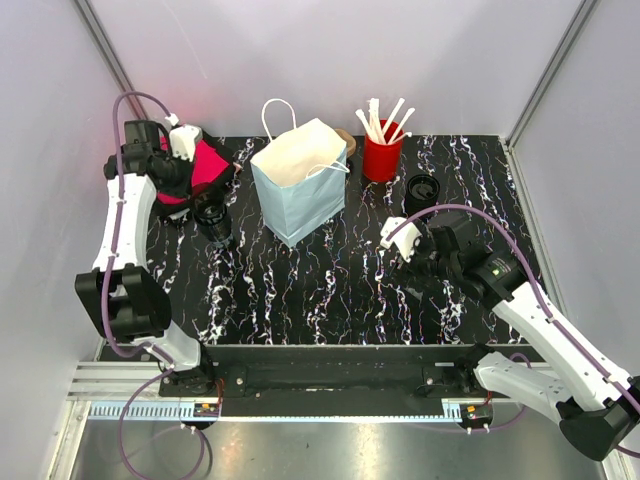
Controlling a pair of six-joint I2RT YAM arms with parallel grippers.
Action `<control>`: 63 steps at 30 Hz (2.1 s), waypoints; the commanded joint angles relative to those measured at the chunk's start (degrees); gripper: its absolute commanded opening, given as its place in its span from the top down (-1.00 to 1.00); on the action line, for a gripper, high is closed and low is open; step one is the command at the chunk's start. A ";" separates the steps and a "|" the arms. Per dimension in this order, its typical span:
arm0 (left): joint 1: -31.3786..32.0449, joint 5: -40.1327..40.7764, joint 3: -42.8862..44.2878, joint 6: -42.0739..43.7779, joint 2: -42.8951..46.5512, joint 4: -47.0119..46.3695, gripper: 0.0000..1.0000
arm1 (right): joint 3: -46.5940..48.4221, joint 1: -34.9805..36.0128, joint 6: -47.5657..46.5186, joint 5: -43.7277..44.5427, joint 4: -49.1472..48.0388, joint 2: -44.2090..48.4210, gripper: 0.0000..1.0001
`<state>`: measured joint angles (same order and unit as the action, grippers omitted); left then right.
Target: Pack the takeout coffee
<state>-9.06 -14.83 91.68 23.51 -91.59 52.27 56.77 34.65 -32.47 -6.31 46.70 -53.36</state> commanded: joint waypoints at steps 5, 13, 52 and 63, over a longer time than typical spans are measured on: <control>-0.52 -2.22 6.93 -0.74 5.28 1.69 1.00 | 2.46 -0.20 0.30 -0.81 0.33 0.19 -0.79; -0.52 -4.76 11.59 -0.48 7.04 5.82 1.00 | 2.64 -0.20 0.56 0.85 0.06 0.45 -0.82; 57.40 1.65 4.03 -3.20 7.24 2.94 1.00 | 12.93 -38.52 18.41 9.03 -19.80 -13.87 -0.99; 58.19 -3.27 10.35 -6.19 -12.88 -7.27 1.00 | 9.14 -38.87 18.58 10.09 -22.53 -12.99 -0.98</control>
<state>48.73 -15.35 96.75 19.11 -98.70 51.16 66.32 -3.92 -14.76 3.51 27.62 -67.42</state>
